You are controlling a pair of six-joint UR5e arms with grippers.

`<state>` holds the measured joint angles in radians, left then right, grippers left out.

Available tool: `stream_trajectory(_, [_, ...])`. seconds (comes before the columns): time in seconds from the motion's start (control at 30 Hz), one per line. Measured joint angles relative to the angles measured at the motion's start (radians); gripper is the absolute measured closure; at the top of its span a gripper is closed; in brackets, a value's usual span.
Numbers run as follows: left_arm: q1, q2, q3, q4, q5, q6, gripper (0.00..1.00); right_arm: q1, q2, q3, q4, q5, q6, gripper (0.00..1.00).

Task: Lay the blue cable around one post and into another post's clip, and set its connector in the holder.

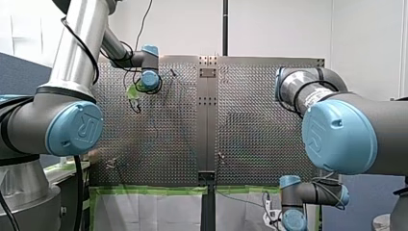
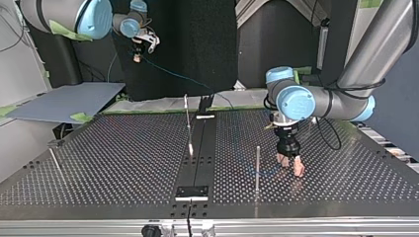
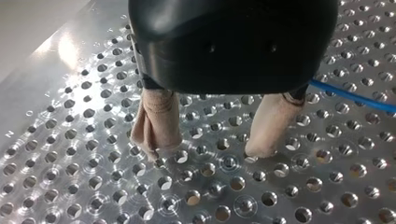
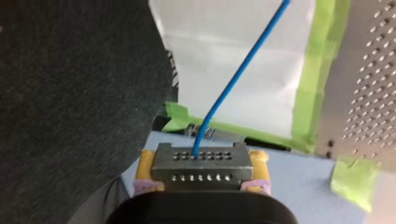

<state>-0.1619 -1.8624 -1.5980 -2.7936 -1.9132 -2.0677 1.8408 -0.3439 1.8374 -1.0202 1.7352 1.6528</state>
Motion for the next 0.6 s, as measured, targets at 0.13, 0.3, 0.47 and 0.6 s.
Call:
stream_trajectory(0.13, [0.000,0.000,0.000,0.000,0.001,0.000,0.00,0.006,-0.030,0.001,0.006,-0.028,-0.004,1.00])
stream_trajectory(0.3, [0.000,0.000,0.000,0.000,0.001,0.000,0.00,0.000,-0.068,0.025,-0.015,-0.058,0.003,1.00])
stream_trajectory(0.47, [0.000,0.000,0.000,0.000,0.002,0.000,0.00,-0.009,-0.109,0.065,-0.054,-0.084,0.012,1.00])
stream_trajectory(0.6, [0.000,0.001,0.000,0.000,0.002,0.000,0.00,-0.012,-0.142,0.084,-0.086,-0.093,0.011,1.00])
